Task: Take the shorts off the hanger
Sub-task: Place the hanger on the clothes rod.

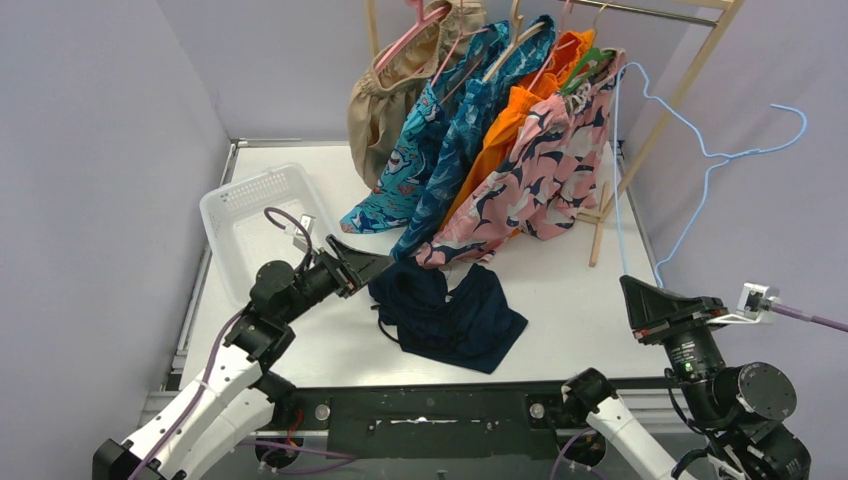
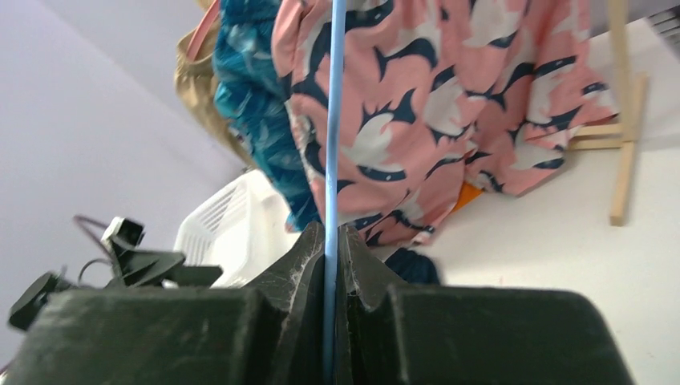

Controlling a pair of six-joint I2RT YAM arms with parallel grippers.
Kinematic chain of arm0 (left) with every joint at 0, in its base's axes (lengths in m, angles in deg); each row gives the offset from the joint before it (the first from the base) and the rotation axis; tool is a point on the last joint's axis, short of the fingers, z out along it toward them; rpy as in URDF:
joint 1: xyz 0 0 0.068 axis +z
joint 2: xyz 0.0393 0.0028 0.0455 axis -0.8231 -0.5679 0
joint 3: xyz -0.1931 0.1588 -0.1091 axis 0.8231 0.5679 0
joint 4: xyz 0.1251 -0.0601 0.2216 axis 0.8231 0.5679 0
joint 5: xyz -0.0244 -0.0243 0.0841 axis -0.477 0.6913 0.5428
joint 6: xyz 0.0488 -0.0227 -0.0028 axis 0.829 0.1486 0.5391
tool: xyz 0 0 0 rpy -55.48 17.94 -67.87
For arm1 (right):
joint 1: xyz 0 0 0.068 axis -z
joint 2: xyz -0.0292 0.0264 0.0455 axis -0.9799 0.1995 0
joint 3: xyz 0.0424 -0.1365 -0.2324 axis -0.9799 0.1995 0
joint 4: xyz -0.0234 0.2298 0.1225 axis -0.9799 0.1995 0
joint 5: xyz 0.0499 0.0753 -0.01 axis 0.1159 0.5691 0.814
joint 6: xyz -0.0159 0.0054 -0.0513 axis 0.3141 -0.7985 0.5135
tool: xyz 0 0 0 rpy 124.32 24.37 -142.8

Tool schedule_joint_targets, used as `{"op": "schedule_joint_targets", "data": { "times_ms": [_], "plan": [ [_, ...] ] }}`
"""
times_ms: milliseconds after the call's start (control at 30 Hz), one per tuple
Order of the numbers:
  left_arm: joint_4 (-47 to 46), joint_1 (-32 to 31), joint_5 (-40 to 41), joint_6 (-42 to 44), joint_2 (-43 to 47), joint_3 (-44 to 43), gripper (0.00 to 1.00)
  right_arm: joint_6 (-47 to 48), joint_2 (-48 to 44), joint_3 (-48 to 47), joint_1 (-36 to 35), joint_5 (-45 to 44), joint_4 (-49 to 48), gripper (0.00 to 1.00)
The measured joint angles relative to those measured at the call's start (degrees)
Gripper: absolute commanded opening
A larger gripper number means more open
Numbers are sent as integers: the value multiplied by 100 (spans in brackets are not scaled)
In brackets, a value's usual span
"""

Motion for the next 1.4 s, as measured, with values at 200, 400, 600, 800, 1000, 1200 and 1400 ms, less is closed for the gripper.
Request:
{"op": "schedule_joint_targets", "data": {
  "times_ms": [200,400,600,800,1000,1200,1400],
  "plan": [
    [-20,0,-2,28,-208,-7,81,107,278,48,184,-612,-92,0],
    [-15,0,-9,55,-402,-98,81,94,1056,22,363,-1318,68,0],
    [26,0,-48,234,-623,-330,81,177,2103,-162,413,-1805,260,0],
    [55,2,-109,435,-835,-535,81,326,3038,-483,413,-2050,361,0],
    [142,7,-179,584,-981,-667,81,514,3733,-730,415,-2227,431,0],
    [166,33,-216,645,-1003,-688,81,669,4133,-977,415,-2339,463,0],
    [304,85,-236,728,-1093,-839,81,870,4280,-1270,542,-2376,461,0]
  ]
}}
